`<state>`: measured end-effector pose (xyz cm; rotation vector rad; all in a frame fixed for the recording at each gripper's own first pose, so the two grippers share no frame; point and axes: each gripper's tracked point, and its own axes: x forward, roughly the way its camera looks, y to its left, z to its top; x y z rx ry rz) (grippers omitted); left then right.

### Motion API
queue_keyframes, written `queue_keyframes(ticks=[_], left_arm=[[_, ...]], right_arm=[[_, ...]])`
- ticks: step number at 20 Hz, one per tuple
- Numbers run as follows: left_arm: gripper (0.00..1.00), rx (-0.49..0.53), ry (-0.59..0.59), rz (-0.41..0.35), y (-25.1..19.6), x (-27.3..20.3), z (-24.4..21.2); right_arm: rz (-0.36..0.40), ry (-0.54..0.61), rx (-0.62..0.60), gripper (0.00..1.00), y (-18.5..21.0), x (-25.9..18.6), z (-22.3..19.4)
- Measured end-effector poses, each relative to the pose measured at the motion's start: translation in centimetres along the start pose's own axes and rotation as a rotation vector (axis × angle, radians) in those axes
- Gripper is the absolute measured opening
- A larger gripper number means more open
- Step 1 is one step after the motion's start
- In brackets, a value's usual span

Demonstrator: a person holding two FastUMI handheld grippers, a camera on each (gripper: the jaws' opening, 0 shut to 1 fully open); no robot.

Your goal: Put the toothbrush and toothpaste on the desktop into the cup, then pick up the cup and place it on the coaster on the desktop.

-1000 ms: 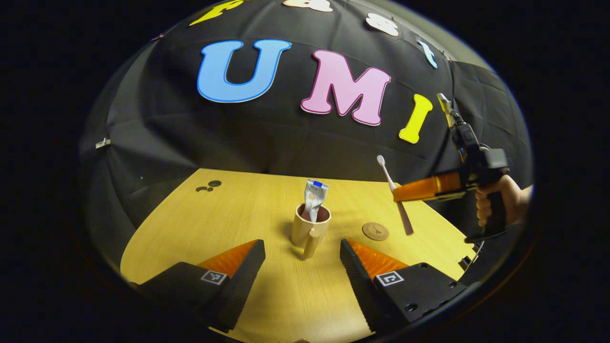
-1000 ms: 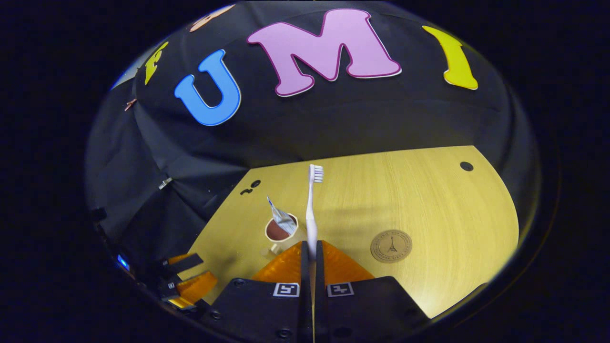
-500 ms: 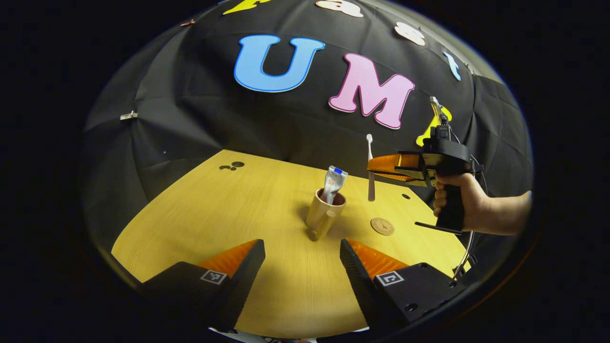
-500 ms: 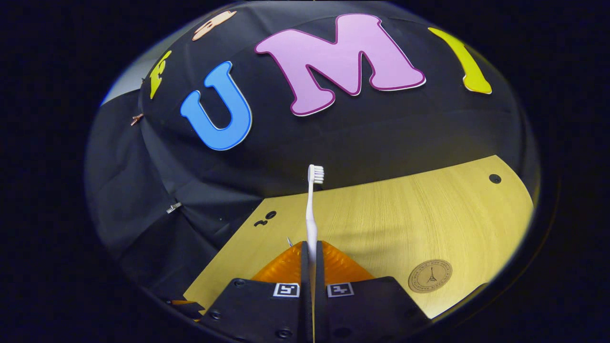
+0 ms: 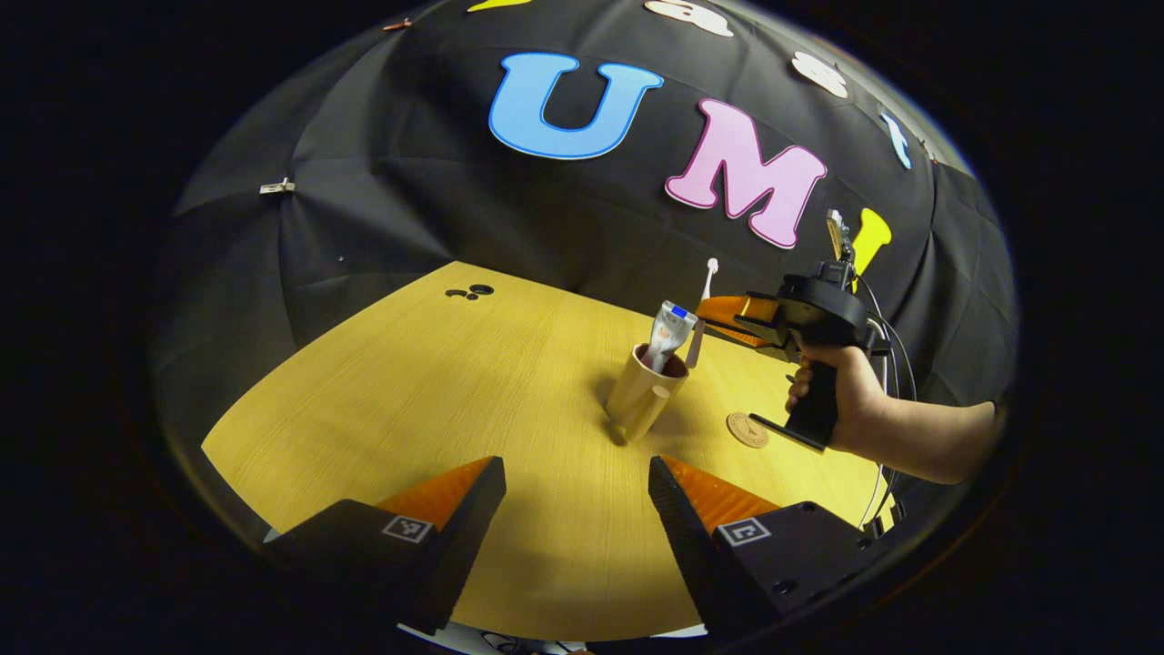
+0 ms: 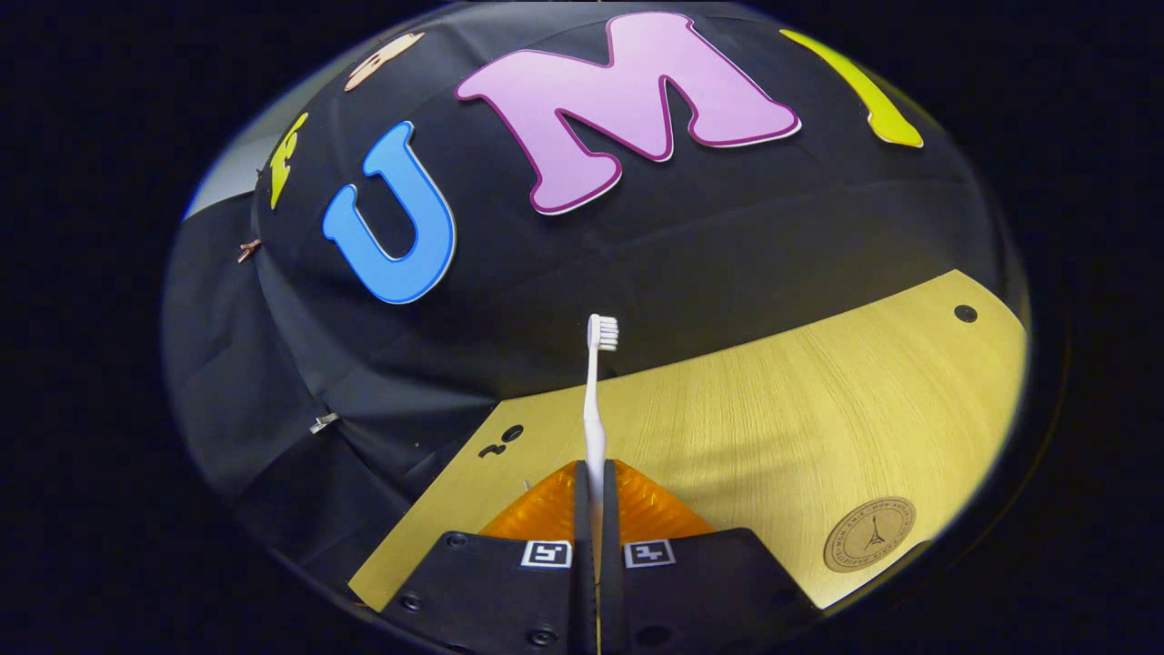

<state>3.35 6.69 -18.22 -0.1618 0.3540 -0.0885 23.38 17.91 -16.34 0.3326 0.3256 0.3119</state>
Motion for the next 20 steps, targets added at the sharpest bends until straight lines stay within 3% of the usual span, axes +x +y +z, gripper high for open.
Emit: queue_keyframes(ticks=[12,18,19,20], left_arm=[[0.98,0.037,0.063,-0.001,0.7,1.6,-2.6],[0.98,0.046,0.061,-0.023,-0.9,2.9,-1.8],[0.98,0.048,0.06,-0.024,-1.1,2.9,-1.6],[0.98,0.052,0.061,-0.023,-1.2,3.1,-1.2]], right_arm=[[-0.004,-0.042,-0.139,0.08,-0.8,0.9,-4.7],[-0.006,-0.069,-0.135,0.29,-1.1,-0.9,-3.3],[-0.01,-0.075,-0.124,0.58,-1.5,-1.3,-2.8],[-0.018,-0.077,-0.117,0.53,-2.0,-1.8,-2.3]])
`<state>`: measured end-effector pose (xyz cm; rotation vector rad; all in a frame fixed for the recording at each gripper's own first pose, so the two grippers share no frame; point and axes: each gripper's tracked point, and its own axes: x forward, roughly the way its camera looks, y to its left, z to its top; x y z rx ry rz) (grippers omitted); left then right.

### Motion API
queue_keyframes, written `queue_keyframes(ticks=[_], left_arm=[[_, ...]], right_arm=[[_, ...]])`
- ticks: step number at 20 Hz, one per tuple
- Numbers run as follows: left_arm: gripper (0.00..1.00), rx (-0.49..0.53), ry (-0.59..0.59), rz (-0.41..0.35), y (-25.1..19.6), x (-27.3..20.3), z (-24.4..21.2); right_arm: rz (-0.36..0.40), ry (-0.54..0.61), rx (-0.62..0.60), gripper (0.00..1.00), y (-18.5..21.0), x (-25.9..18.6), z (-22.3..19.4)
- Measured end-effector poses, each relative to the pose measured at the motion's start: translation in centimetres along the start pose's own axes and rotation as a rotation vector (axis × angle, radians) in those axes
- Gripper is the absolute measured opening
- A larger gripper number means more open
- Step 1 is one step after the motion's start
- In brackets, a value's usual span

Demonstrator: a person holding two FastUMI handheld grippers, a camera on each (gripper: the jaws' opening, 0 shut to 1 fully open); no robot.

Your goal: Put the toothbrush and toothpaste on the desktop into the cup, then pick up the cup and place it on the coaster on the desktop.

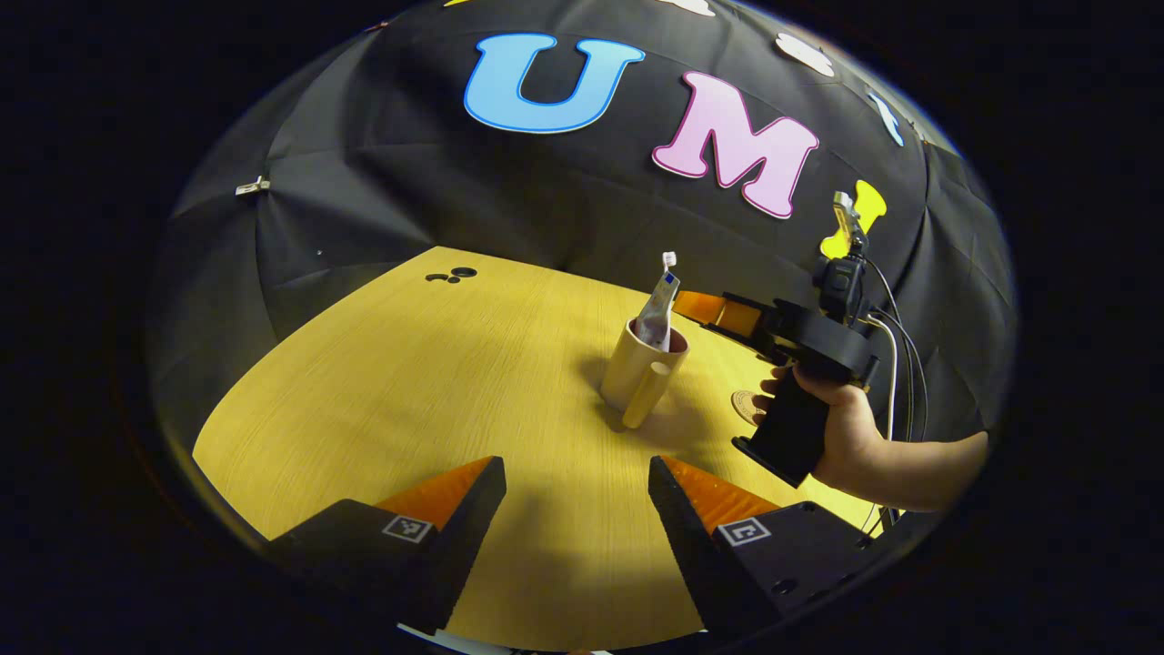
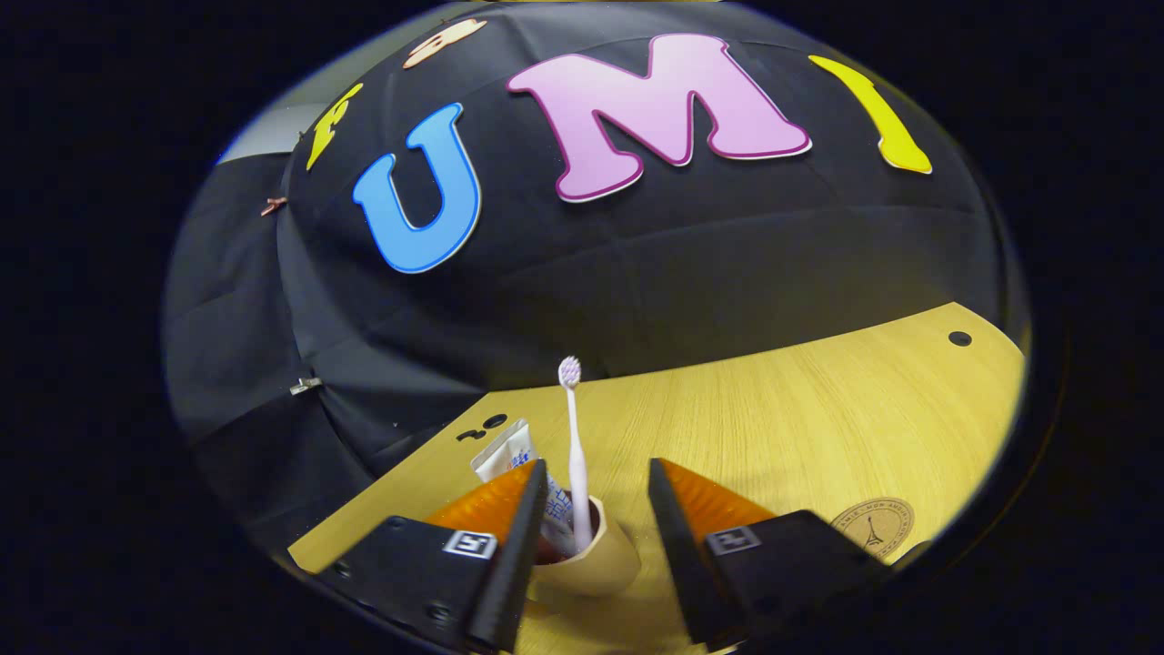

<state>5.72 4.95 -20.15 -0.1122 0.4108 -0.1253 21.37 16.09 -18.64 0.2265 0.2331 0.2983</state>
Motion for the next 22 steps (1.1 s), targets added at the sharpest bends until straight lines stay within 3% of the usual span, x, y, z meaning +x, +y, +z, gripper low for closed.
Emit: queue_keyframes(ticks=[1,2,3,9,16,22], left_arm=[[0.98,0.008,0.002,0.002,-0.3,0.3,0.4],[0.98,0.018,0.002,0.003,-0.4,0.6,0.8],[0.98,0.032,0.001,0.002,-0.6,0.9,1.1],[0.98,0.124,0.022,-0.021,-2.5,3.6,3.9],[0.98,0.204,0.17,-0.052,-4.8,8.4,3.9],[0.97,0.18,0.295,-0.05,-6.4,13.6,2.6]], right_arm=[[-0.014,-0.006,0.002,0.88,-0.9,-0.4,0.5],[-0.034,-0.013,-0.003,0.77,-2.0,-0.9,1.3],[-0.057,-0.019,-0.01,0.97,-3.2,-1.5,1.8],[-0.19,-0.039,-0.009,0.98,-11.7,-6.0,5.2],[-0.326,-0.05,-0.055,0.98,-22.9,-12.3,9.0],[-0.449,-0.054,-0.042,0.98,-31.6,-17.3,10.9]])
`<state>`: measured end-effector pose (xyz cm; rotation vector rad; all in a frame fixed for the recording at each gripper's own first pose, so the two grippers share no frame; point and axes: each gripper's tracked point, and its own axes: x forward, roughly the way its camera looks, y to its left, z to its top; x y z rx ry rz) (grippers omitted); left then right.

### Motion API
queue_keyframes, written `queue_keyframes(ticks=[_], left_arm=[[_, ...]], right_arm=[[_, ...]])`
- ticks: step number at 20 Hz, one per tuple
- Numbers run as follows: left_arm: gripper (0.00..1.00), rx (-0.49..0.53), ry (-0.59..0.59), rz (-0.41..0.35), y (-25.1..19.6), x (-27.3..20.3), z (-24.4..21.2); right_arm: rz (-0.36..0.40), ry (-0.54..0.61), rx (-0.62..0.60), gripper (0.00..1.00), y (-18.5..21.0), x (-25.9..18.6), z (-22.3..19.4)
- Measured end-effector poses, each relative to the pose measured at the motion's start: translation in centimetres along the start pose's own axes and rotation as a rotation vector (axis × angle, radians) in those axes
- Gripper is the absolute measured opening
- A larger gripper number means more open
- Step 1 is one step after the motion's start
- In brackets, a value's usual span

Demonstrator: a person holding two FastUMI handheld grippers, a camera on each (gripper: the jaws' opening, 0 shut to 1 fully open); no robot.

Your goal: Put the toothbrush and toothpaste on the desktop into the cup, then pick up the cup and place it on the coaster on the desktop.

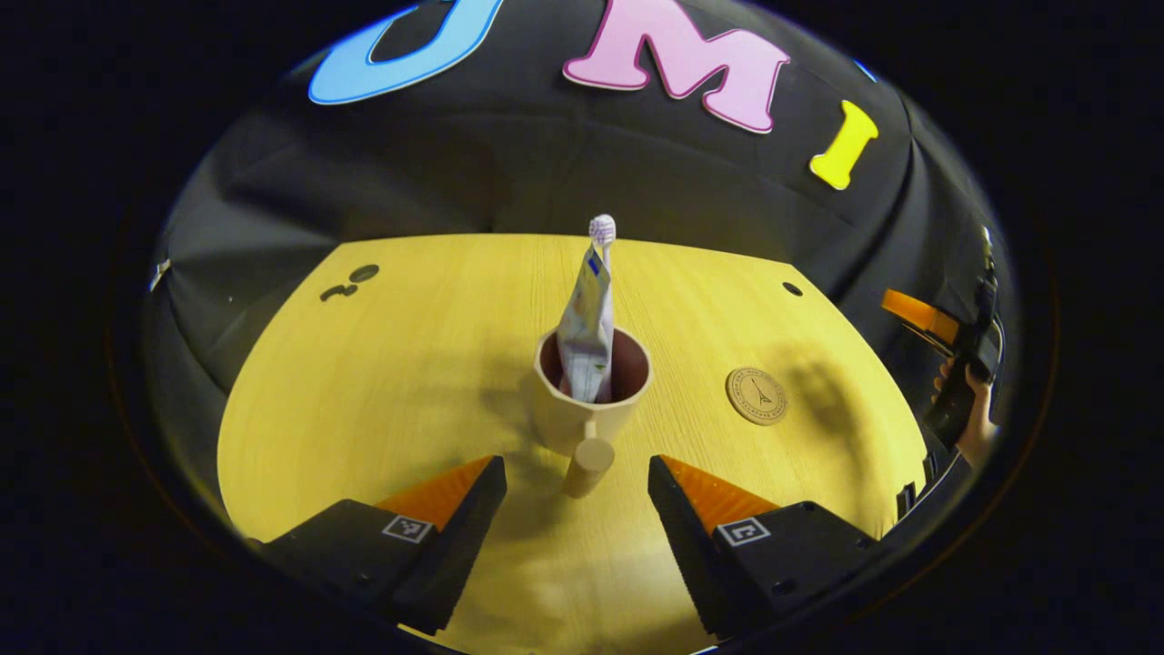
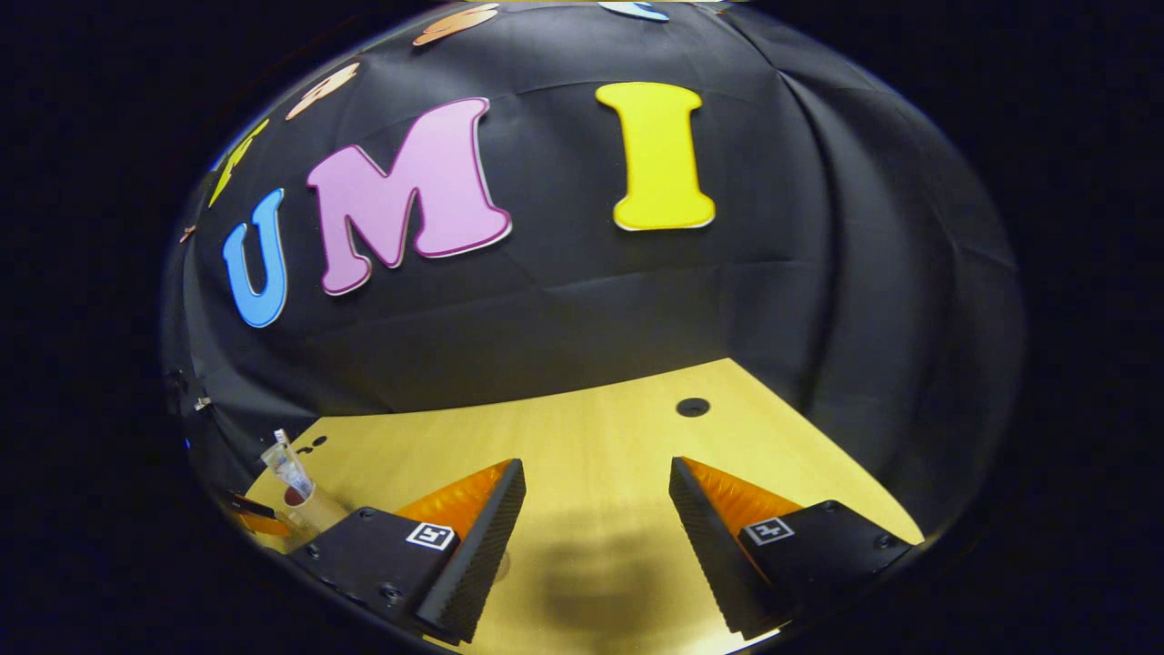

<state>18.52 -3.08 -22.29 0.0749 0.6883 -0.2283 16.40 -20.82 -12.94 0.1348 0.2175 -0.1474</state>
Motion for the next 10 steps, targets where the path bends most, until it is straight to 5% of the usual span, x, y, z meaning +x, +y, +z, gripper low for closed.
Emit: queue_keyframes(ticks=[6,10], left_arm=[[0.97,0.006,0.133,0.031,0.1,3.2,-0.2],[0.78,-0.033,0.205,0.025,-0.2,4.5,-0.5]], right_arm=[[-0.068,0.046,0.02,0.98,-6.0,-0.5,-1.1],[-0.075,0.059,0.053,0.98,-7.3,-0.1,-1.3]])
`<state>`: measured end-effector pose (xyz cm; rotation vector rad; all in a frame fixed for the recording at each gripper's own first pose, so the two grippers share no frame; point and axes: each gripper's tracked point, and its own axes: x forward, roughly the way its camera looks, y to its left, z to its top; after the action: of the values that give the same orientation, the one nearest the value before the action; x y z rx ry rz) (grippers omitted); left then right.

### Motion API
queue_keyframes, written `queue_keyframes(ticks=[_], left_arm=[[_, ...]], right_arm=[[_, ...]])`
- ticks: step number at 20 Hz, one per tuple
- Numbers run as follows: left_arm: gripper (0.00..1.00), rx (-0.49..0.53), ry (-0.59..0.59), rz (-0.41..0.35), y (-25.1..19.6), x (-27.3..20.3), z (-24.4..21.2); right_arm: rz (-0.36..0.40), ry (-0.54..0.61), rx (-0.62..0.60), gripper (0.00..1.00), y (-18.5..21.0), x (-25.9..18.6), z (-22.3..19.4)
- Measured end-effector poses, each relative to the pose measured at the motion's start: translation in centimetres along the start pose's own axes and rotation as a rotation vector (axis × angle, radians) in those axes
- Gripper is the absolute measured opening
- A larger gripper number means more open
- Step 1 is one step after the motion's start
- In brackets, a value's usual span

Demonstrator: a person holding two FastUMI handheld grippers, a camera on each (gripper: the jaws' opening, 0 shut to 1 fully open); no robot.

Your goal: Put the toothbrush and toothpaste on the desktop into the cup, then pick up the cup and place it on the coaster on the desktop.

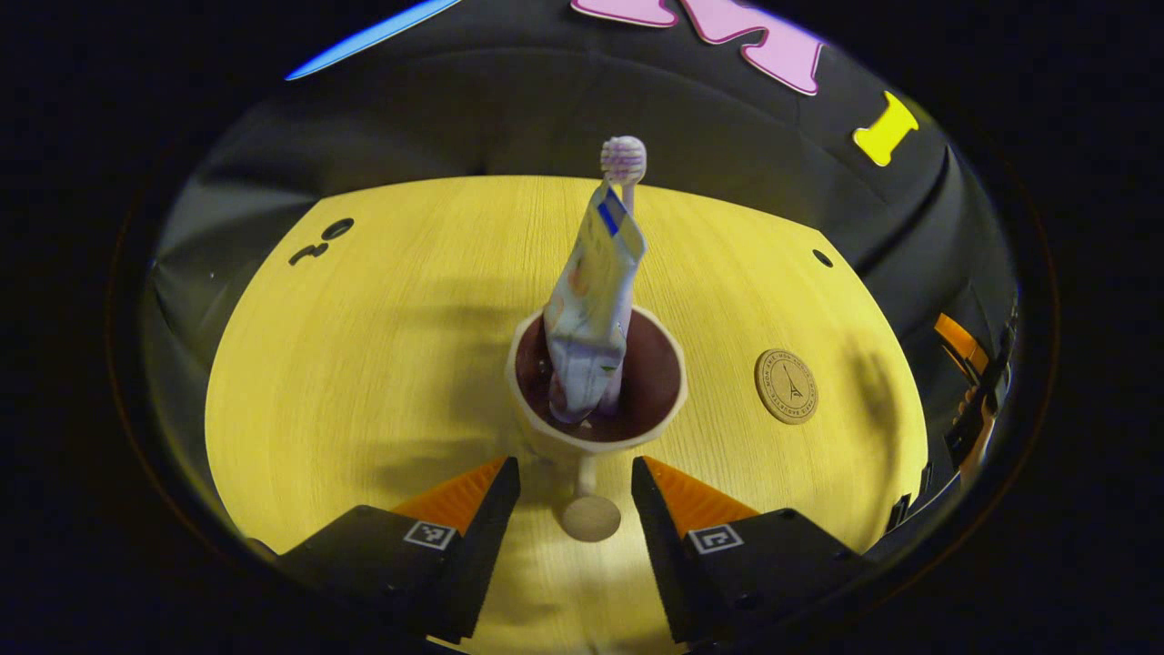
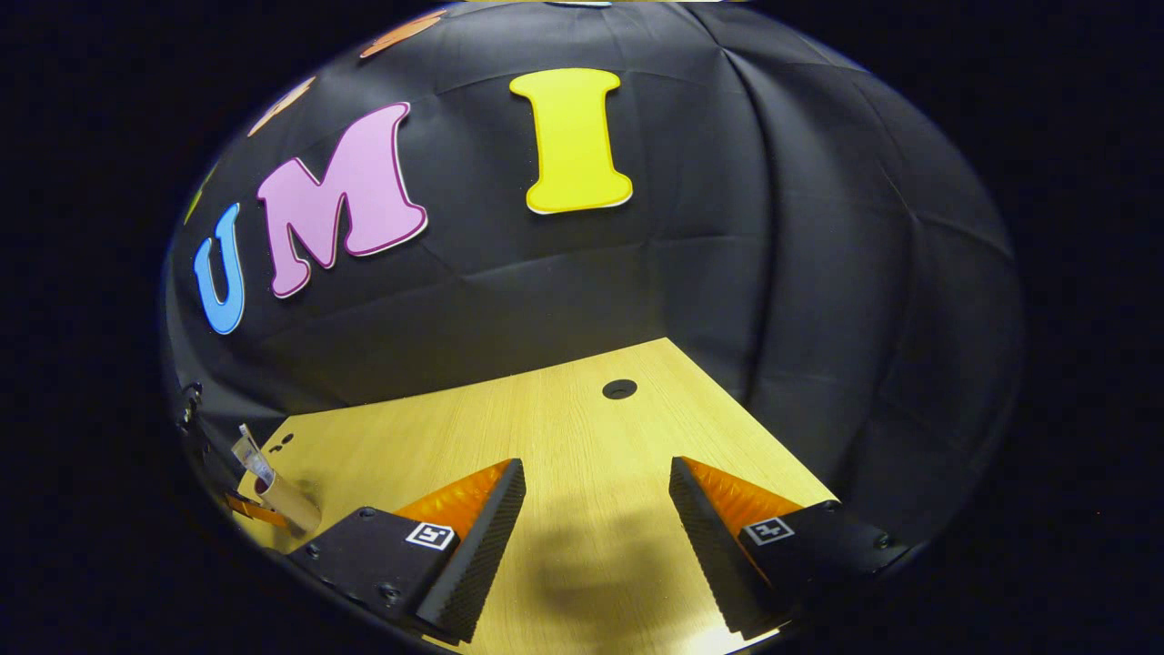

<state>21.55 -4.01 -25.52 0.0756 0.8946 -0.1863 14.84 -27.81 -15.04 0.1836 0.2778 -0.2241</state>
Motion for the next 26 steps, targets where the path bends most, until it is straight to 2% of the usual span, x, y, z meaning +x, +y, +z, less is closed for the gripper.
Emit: queue_keyframes(ticks=[1,2,3,4,5,6,7,8,9,10,11,12,17,21,22,23,26], left_arm=[[0.81,0.001,0.011,0.006,0.0,0.2,0.1],[0.79,0.006,0.022,0.009,-0.2,0.2,0.2],[0.62,0.013,0.029,0.016,-0.3,0.3,0.3],[0.52,0.024,0.039,0.026,-0.4,0.3,0.2],[0.58,0.034,0.053,0.037,-0.4,0.3,-0.1],[0.5,0.038,0.066,0.05,-0.1,0.4,-0.3],[0.3,0.034,0.061,0.057,-0.3,0.1,-0.1],[0.37,0.032,0.065,0.063,-0.3,0.5,-0.2],[0.31,0.033,0.058,0.069,-0.3,0.4,-0.2],[0.35,0.029,0.058,0.076,-0.4,0.5,-0.2],[0.34,0.028,0.054,0.081,-0.5,0.5,-0.1],[0.27,0.027,0.05,0.083,-0.5,0.6,-0.1],[0.23,0.049,0.033,0.087,-1.0,0.3,-0.4],[0.23,0.095,-0.026,0.039,-4.8,-0.8,1.2],[0.18,0.105,-0.034,0.016,-6.3,-0.9,1.7],[0.22,0.117,-0.036,-0.012,-7.9,-1.2,2.2],[0.22,0.192,-0.046,-0.083,-12.5,-1.2,3.1]], right_arm=[[-0.002,0.003,0.005,0.98,-0.2,0.1,0.0],[-0.005,0.005,0.007,0.98,-0.5,0.3,-0.1],[-0.006,0.009,0.013,0.98,-0.7,0.4,-0.1],[-0.006,0.013,0.022,0.98,-0.9,0.5,-0.2],[-0.008,0.016,0.031,0.98,-1.1,0.6,-0.2],[-0.01,0.018,0.039,0.98,-1.3,0.7,-0.2],[-0.012,0.02,0.046,0.98,-1.4,0.7,-0.2],[-0.015,0.022,0.054,0.98,-1.7,0.8,-0.1],[-0.018,0.027,0.061,0.98,-1.8,0.8,-0.2],[-0.02,0.032,0.068,0.98,-1.9,0.8,-0.3],[-0.021,0.035,0.075,0.98,-1.9,0.7,-0.3],[-0.018,0.035,0.078,0.98,-1.8,0.7,-0.2],[-0.003,0.05,0.053,0.98,-1.4,0.3,-0.6],[0.01,0.048,0.024,0.98,-0.9,-0.3,-0.8],[0.017,0.053,0.021,0.98,-0.7,-0.4,-1.0],[0.022,0.057,0.019,0.98,-0.6,-0.6,-1.1],[0.027,0.079,0.03,0.98,-0.2,-1.3,-2.1]])
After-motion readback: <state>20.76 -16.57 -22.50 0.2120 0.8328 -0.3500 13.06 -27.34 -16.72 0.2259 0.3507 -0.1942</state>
